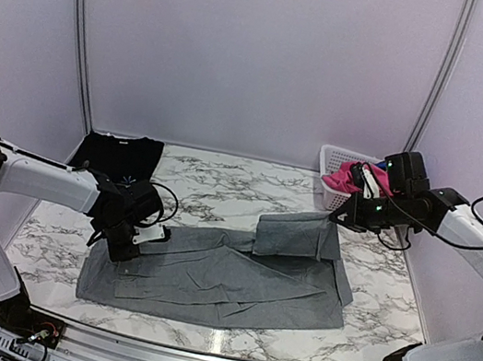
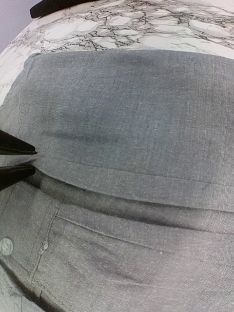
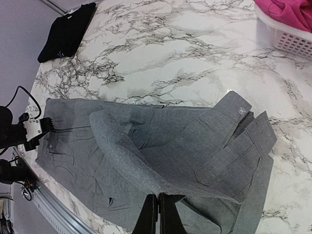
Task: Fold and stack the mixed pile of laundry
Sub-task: Fold the 1/3-folded shirt at the center of the board.
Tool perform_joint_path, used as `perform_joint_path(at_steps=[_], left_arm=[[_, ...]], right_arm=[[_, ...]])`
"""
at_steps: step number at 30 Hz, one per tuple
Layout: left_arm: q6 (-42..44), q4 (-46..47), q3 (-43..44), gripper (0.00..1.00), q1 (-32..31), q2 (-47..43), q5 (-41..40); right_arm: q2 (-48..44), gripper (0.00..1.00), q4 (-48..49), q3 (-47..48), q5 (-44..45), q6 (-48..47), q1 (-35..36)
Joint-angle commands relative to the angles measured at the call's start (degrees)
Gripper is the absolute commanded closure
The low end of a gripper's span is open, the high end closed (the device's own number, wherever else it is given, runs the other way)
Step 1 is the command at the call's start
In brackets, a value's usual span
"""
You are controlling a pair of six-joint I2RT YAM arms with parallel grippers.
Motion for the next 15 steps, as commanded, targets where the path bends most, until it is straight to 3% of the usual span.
perform_joint_path(at_steps=[1,3,15], left_arm=[[1.1,-1.06,2.06,0.94,0.27,1.1,-0.17],[1.53,-1.14,2.53,1.0,0.28,0.64,0.09],[4.04,-4.88,3.8,1.0,2.41,-8.18,-1.77]], right_arm=[[0.6,1.0,0.16,2.98,-0.44,-0.75,-0.88],[0.61,1.0,0.08,3.54,-0.51,-0.88,-1.06],[0.71,1.0,-3.62,10.92,0.6,-3.16,-1.28]])
